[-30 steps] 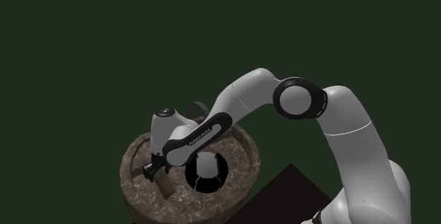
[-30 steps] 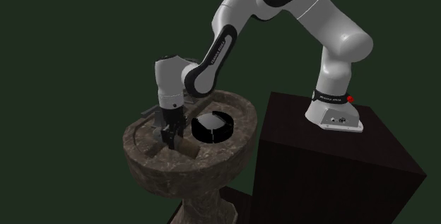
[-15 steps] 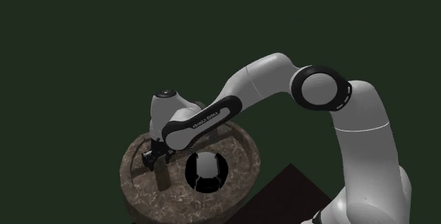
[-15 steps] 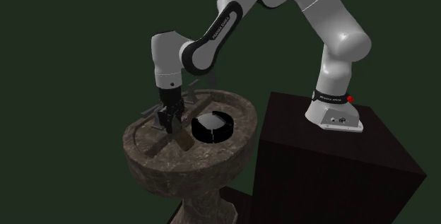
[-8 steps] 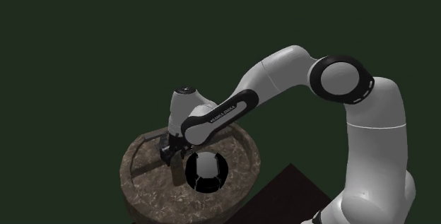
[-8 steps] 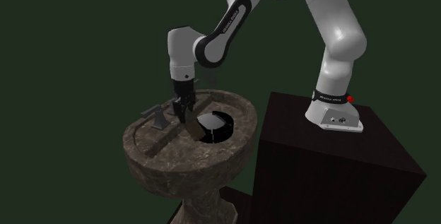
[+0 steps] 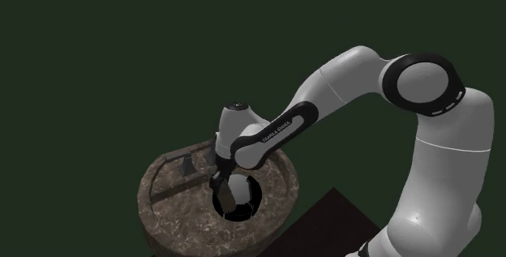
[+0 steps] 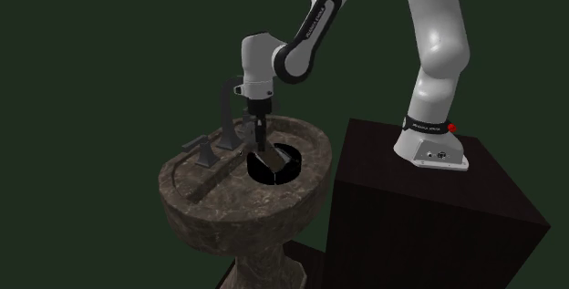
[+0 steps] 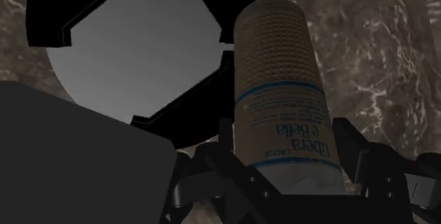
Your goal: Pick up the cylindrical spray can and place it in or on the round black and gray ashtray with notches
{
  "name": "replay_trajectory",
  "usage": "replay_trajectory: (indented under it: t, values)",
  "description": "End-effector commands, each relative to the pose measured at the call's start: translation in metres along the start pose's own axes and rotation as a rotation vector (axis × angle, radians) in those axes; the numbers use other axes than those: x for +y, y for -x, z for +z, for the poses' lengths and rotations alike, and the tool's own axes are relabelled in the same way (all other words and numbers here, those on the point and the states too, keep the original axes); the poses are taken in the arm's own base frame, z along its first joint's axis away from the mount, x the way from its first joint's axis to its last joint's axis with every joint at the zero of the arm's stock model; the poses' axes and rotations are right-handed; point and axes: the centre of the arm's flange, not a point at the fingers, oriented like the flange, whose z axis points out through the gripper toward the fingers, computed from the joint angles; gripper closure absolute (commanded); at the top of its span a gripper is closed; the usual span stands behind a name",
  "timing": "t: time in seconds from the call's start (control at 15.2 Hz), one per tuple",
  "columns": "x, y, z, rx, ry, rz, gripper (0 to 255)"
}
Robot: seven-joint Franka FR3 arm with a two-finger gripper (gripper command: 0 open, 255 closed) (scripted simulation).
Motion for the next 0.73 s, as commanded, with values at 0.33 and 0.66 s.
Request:
replay_trajectory:
  t: [0.33,0.66]
  values:
    - [0.009,0.007,-0.026,-0.033,-0.01,-0.22,0]
    - [0.017,-0.028,-0.087,-0.1,-0.082,-0.24,0]
